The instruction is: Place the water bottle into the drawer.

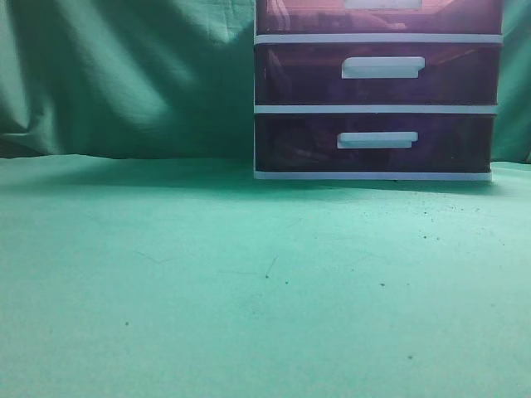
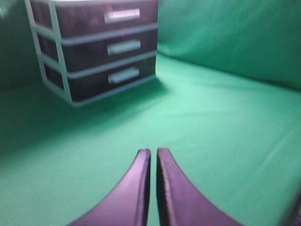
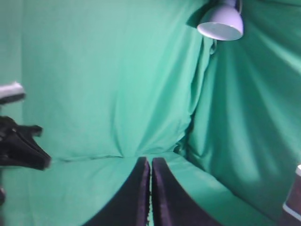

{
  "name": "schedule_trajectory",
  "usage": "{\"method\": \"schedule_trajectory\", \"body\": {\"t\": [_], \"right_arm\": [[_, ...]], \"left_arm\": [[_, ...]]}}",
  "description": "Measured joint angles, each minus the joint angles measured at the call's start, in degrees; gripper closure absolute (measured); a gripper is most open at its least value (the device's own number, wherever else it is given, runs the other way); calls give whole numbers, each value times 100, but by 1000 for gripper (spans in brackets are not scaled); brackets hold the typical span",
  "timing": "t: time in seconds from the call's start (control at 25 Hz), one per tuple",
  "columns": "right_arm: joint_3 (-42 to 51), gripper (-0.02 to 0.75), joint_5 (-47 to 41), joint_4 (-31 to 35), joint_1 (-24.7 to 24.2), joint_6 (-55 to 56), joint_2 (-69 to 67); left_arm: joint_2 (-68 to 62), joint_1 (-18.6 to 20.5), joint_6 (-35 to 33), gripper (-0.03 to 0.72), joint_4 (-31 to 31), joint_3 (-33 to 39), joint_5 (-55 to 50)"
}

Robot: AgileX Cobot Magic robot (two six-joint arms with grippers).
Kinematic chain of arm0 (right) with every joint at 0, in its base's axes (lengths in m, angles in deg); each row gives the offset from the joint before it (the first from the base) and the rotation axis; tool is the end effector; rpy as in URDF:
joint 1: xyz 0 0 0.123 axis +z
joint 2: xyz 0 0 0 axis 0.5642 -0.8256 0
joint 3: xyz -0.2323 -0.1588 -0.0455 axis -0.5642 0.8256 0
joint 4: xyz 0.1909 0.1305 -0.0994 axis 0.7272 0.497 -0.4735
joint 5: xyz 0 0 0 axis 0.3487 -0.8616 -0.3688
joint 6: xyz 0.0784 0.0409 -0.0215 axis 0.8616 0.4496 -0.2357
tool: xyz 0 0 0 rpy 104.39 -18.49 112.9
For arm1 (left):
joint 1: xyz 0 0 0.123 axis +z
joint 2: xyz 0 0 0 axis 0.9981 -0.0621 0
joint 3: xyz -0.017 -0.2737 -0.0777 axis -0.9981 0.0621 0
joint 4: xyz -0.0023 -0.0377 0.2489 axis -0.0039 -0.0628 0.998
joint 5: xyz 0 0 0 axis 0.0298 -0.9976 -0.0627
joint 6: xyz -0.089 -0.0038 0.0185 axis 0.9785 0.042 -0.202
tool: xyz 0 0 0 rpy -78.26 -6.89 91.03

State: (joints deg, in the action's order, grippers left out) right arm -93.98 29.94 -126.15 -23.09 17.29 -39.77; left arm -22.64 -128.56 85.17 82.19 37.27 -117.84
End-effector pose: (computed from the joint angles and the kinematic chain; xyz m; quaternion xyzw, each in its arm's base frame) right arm 0.0200 0.0692 0.4136 -0.3646 0.5277 0.2906 0.7100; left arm 0.0011 -0.0045 0.3045 0.2732 0.6918 -0.2527 0.6187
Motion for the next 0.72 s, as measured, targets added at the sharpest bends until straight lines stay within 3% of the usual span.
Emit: {"method": "schedule_trajectory", "body": {"t": [0.44, 0.72], "right_arm": [[48, 738, 352, 0, 0, -7, 0], [451, 738, 364, 0, 0, -7, 0]], "left_arm": [[0, 0, 233, 688, 149, 1968, 1918], [0, 0, 293, 688, 149, 2232, 1919]]}}
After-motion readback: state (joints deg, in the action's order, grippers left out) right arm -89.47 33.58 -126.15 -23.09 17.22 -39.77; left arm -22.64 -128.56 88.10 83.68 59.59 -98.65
